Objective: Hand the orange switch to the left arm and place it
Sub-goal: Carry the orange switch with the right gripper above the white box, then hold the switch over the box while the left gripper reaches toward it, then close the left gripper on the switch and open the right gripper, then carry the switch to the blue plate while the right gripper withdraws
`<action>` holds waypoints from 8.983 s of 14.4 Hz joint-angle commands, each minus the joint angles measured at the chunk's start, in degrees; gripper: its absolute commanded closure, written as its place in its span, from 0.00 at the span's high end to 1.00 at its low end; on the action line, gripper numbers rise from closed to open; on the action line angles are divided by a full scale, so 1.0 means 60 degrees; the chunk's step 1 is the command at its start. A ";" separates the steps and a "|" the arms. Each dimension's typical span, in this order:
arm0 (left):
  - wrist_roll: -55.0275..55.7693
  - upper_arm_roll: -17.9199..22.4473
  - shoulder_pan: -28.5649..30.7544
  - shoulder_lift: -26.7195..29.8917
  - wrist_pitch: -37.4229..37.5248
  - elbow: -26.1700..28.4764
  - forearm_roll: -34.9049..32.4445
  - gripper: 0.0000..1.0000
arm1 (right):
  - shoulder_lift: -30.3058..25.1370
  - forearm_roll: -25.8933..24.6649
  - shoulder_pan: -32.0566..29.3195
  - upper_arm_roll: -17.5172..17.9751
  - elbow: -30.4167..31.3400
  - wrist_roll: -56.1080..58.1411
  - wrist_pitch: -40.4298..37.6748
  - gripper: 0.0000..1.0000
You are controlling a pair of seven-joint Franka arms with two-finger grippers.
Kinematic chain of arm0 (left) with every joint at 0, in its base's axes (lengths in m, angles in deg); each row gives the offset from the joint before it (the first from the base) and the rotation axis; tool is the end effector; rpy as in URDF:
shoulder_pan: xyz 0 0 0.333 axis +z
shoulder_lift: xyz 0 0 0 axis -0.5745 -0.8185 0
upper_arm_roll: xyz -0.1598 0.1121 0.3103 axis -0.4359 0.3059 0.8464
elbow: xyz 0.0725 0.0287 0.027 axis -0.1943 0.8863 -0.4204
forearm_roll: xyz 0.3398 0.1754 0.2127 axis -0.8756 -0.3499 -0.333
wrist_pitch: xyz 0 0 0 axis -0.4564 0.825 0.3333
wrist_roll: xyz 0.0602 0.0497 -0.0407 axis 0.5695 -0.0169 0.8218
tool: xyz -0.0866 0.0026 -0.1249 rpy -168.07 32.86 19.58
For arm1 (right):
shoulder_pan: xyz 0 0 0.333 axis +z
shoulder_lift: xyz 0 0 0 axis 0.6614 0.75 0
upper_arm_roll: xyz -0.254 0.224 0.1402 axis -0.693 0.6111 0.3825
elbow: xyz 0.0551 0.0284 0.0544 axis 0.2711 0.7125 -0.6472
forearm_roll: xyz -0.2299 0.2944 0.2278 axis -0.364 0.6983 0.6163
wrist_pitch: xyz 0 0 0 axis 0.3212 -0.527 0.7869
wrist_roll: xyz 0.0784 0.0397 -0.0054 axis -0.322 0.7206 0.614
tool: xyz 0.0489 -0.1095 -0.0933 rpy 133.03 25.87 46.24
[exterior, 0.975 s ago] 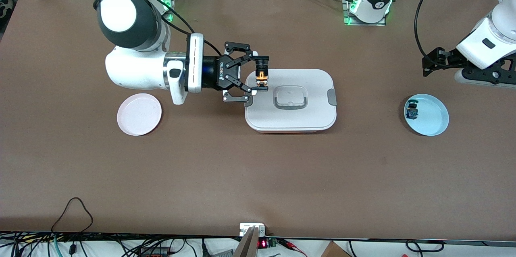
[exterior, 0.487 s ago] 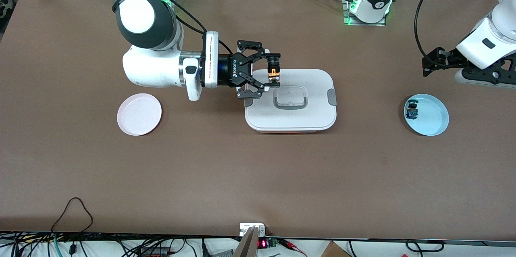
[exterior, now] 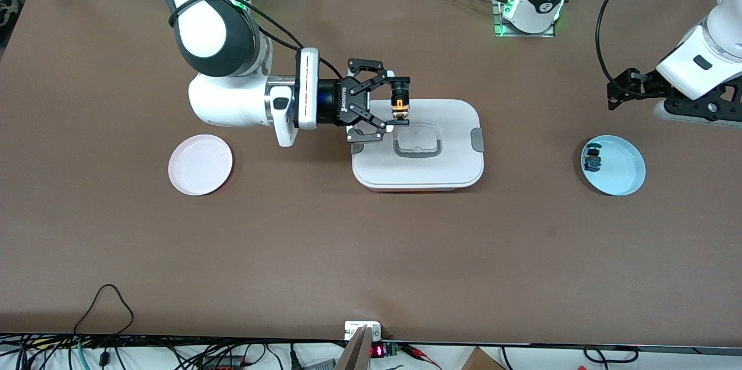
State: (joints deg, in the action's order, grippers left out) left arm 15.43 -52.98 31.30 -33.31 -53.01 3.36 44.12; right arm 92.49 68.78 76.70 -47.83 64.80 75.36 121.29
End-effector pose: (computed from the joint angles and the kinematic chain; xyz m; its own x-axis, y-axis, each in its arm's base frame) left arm 0.6080 -0.0411 0.5961 0.9915 -0.1285 -0.0217 -0.1295 -0.9902 -0.0519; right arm 0.6306 0.5064 0.4950 0.2237 -0.0081 0.9746 0.9747 0.0008 -0.2237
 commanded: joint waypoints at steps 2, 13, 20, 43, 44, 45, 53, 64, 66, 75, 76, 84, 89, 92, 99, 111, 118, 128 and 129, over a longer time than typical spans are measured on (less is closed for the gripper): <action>-0.0032 0.0009 -0.0062 -0.0133 0.0247 -0.0329 -0.0033 1.00 | 0.0028 0.0283 0.0183 -0.0054 -0.0021 0.0275 0.0060 0.05; -0.0033 0.0009 -0.0062 -0.0133 0.0232 -0.0343 -0.0033 1.00 | 0.0335 0.0049 0.0329 -0.0069 -0.0622 0.0246 0.0192 0.03; -0.0047 0.0009 -0.0062 -0.0162 0.0232 -0.0387 -0.0033 1.00 | 0.0335 -0.0010 0.0403 -0.0068 -0.0636 0.0260 0.0353 0.03; -0.0061 0.0009 -0.0061 -0.0192 0.0261 -0.0417 0.0127 1.00 | 0.0394 0.0005 0.0446 -0.0054 -0.0827 0.0260 0.0514 0.03; -0.0091 0.0009 -0.0033 -0.0192 0.0493 -0.0359 0.0331 1.00 | 0.0394 0.0005 0.0476 -0.0054 -0.0827 0.0260 0.0529 0.03; -0.0062 0.0053 0.0098 -0.0206 0.1090 -0.0387 0.1348 1.00 | 0.0394 0.0019 0.0476 -0.0054 -0.0827 0.0260 0.0529 0.03; -0.0150 0.0097 0.0818 -0.1010 0.2518 0.0109 0.8030 1.00 | 0.0379 0.0019 0.0476 -0.0054 -0.0827 0.0260 0.0529 0.03; -0.0457 -0.2155 0.0759 -0.1290 -0.2194 0.1061 1.2594 1.00 | 0.0379 0.0034 0.0461 -0.0054 -0.0827 0.0216 0.0514 0.03; -0.0457 -0.2422 0.0715 -0.1377 -0.2871 0.1063 1.2913 1.00 | 0.0379 0.0020 0.0476 -0.0054 -0.0827 0.0231 0.0514 0.03; -0.0501 -0.2510 -0.0295 -0.1715 -0.3885 0.1048 1.3575 0.70 | 0.0394 0.0005 0.0476 -0.0054 -0.0827 0.0231 0.0529 0.03; -0.0501 -0.2525 -0.0311 -0.1715 -0.3812 0.1077 1.3561 0.57 | 0.0394 0.0019 0.0476 -0.0054 -0.0827 0.0231 0.0529 0.02; -0.0472 -0.2510 -0.0048 -0.1627 -0.3064 0.1063 1.3546 0.23 | 0.0379 0.0019 0.0476 -0.0054 -0.0841 0.0231 0.0529 0.02; -0.0472 -0.2437 0.0843 -0.1569 -0.1678 0.0888 1.2761 0.24 | 0.0379 0.0151 0.0447 -0.0054 -0.0827 0.0070 0.0441 1.00; -0.0472 -0.2408 0.1109 -0.1583 -0.1161 0.0653 1.1706 0.24 | 0.0394 0.0151 0.0432 -0.0039 -0.0812 0.0070 0.0426 1.00; -0.2091 -0.2466 0.1418 -0.1671 -0.0122 -0.0153 0.5483 0.24 | 0.0379 0.0049 0.0052 -0.0054 -0.0607 0.0070 0.0048 1.00; -1.1115 -0.2422 0.3553 -0.3369 -0.0803 0.0752 -0.2447 0.24 | 0.0379 -0.1282 -0.1310 -0.0083 -0.0402 -0.0309 -0.2239 1.00; -1.3817 -0.2422 0.5634 -0.3502 -0.7130 0.4076 -0.3929 0.24 | 0.0335 -0.3623 -0.2012 -0.0200 -0.0402 -0.3455 -0.2794 1.00; -1.4079 -0.2452 0.6325 -0.4542 -0.9333 0.4988 -0.4589 0.70 | -0.0016 -0.8777 -0.3128 -0.1065 -0.0431 -1.1722 -0.4277 1.00; -1.4399 -0.2481 0.6354 -0.4499 -0.9334 0.4989 -0.4589 1.00 | -0.0045 -0.9393 -0.3099 -0.1065 -0.0475 -1.2998 -0.4247 1.00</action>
State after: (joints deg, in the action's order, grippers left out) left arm -68.07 -66.70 68.08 -60.07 -108.41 33.58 17.98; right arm 93.49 18.64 57.43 -54.28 62.16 10.38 95.45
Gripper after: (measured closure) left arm 0.445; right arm 0.000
